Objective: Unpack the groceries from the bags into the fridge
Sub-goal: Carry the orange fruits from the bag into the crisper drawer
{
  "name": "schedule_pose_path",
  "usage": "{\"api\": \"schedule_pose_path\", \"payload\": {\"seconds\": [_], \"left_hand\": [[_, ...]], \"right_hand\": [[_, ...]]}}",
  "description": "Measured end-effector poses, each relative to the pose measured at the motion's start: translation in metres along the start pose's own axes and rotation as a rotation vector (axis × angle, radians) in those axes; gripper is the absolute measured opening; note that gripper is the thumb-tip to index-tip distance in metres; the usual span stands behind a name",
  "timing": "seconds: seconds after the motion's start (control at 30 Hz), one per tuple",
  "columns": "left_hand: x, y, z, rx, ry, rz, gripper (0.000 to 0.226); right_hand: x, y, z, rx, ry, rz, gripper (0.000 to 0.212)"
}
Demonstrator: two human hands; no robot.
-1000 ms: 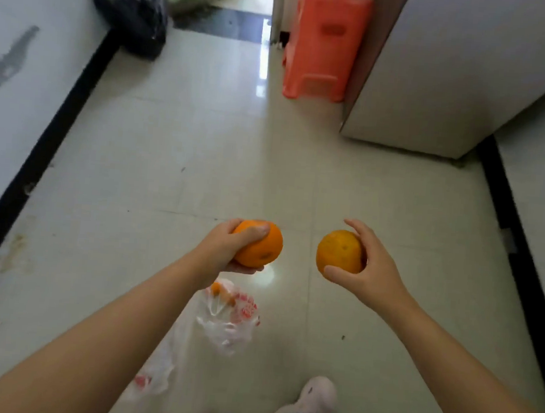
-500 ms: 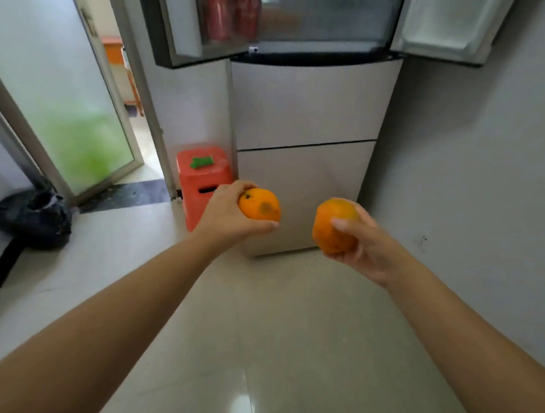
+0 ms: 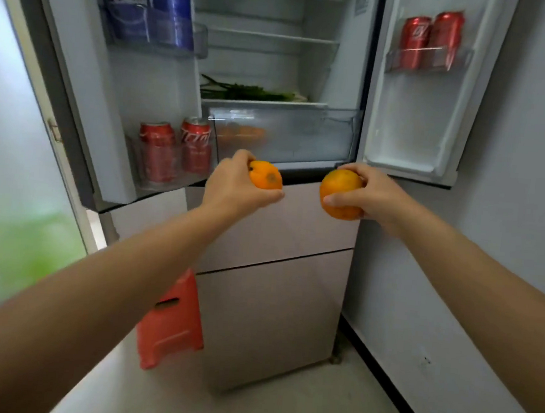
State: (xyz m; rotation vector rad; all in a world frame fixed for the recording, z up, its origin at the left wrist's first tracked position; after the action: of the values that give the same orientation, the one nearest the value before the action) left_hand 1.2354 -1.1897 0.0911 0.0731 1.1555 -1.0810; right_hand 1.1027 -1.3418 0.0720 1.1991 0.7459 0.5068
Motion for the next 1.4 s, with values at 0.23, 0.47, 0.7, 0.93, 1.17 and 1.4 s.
{"api": "schedule_pose_path", "payload": {"seconds": [0.23,0.47,0.7,0.93,1.17,1.4], "left_hand": [[0.013,-0.022,0.161,0.024,-0.089,-0.003,0.067],[0.045,-0.019,0.296,-0.032,-0.185,-0.013,0.061],[0.086,0.006,0.427,-0.199,-0.141,0.145,0.067],[0.139,0.03,0.525,-0.229,0.125,0.371,0.066],[0.207,0.039,0.586,-0.157,0.41,0.526,0.067],[0.244,0.057,0.593,-0.107,0.329,0.34,0.059]], "right_hand": [[-0.025,0.059,0.155,-0.173,-0.088,-0.084,0.066],[-0.052,0.093,0.304,-0.419,-0.224,-0.231,0.069],[-0.033,0.1,0.463,-0.535,0.039,-0.621,0.066],[0.018,0.062,0.578,-0.472,0.437,-1.2,0.061],[0.038,0.016,0.66,-0.187,0.649,-1.411,0.059],[0.05,-0.061,0.675,-0.009,0.844,-1.617,0.05]]}}
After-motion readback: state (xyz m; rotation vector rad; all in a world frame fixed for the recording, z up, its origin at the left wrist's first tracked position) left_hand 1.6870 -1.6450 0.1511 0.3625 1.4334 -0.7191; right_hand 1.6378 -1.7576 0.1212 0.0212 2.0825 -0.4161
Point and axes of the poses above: each hand's wrist, its own z-axis towards the middle knuckle, its own x-axis out of the palm, y = z × x, the point moved 8 cm from there along z, towards the middle knuckle, and after that the axes turned 11 degrees about z, right-handed, at the moved point
